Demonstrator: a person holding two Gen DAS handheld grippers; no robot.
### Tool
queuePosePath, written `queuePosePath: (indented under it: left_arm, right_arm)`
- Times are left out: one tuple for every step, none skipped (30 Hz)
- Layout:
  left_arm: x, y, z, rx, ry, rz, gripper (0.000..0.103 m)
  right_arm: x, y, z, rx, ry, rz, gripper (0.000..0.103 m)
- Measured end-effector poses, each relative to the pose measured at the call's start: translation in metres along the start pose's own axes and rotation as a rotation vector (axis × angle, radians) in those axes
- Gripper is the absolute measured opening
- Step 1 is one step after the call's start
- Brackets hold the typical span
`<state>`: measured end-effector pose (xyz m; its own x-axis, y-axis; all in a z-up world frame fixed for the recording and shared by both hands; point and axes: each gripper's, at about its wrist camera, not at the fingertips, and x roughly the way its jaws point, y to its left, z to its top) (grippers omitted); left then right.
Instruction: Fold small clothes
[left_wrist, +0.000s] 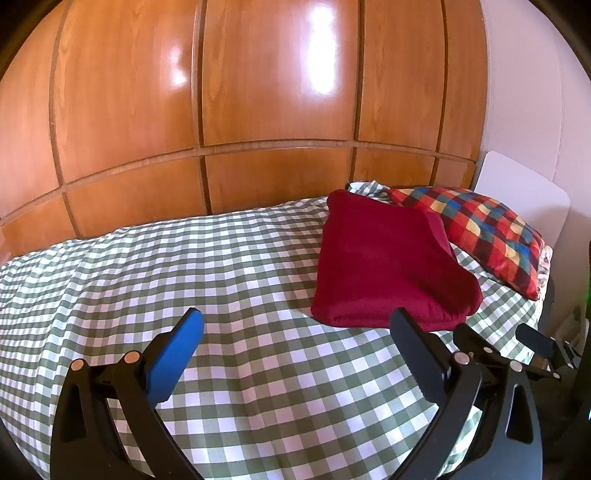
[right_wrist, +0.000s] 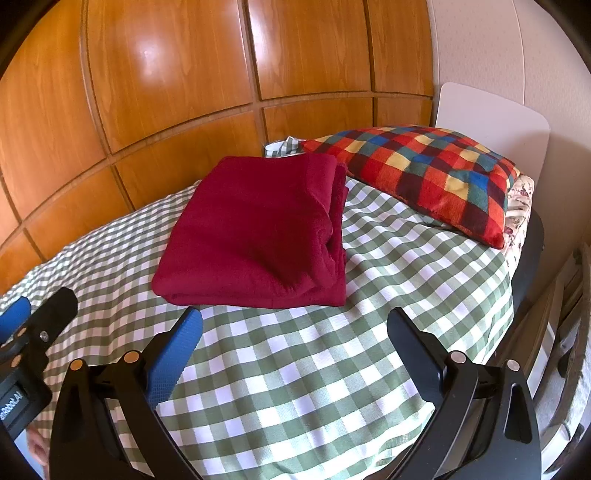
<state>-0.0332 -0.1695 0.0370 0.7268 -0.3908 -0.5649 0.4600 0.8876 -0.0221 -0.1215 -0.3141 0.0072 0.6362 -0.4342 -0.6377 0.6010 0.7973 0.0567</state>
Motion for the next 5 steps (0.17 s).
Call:
queuePosePath:
  left_arm:
    - [0.0009, 0.0000, -0.0002, 0.000, 0.005, 0.001, 0.101]
    - [0.0023, 0.0002, -0.0007, -0.002, 0.012, 0.000, 0.101]
    - [0.0031, 0.0003, -0.0011, -0.005, 0.017, -0.001, 0.101]
    - [0.0039, 0.0005, -0.0016, -0.008, 0.021, -0.003, 0.101]
    - [0.0049, 0.0006, -0.0022, -0.009, 0.025, -0.003, 0.101]
  right_arm:
    - [0.0001, -0.0001, 0.0000, 0.000, 0.000, 0.000, 0.099]
    - [0.0001, 0.0001, -0.0001, 0.000, -0.001, 0.000, 0.099]
    - [0.0004, -0.0002, 0.0001, -0.002, 0.000, -0.001, 0.099]
    - [0.0005, 0.0001, 0.0000, -0.003, 0.000, -0.001, 0.099]
    - [0.0004, 0.0000, 0.0000, -0.002, 0.001, -0.001, 0.099]
